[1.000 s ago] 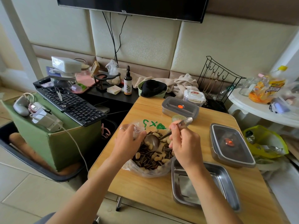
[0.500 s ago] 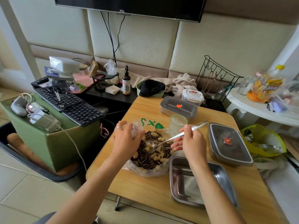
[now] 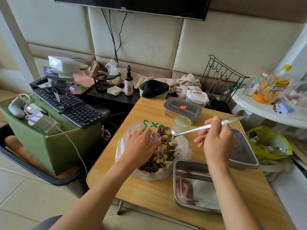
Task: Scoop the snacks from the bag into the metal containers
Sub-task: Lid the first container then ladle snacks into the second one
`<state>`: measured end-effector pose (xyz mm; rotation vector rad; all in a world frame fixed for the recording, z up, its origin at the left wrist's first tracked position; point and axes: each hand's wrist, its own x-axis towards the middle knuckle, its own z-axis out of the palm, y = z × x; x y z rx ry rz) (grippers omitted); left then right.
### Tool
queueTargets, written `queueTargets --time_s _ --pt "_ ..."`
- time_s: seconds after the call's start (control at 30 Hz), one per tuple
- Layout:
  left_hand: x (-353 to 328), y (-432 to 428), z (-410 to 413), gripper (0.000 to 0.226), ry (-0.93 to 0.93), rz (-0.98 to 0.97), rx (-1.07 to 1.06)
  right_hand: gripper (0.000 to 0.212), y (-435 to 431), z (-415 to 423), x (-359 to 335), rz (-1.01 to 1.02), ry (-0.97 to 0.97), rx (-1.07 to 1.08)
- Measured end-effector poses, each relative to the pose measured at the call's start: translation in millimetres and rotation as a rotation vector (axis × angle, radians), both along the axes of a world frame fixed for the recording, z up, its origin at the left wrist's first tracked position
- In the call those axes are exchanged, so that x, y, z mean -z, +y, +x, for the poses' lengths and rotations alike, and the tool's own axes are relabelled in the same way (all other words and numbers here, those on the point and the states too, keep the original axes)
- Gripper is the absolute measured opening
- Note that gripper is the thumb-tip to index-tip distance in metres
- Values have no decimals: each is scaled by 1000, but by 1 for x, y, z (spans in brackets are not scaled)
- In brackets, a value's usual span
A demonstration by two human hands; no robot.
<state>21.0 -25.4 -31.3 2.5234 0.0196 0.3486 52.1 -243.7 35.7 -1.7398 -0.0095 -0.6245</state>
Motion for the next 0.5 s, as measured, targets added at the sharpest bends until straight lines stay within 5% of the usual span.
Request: queueTargets --time_s 0.1,0.33,0.5 --pt "-4 -3 1 38 56 -164 47 37 -2 2 1 21 -4 37" --pt "-2 -9 2 40 126 -172 61 38 -2 2 0 110 6 42" --pt "-2 -13 6 39 143 -187 44 33 7 -11 -3 -42 -200 -112"
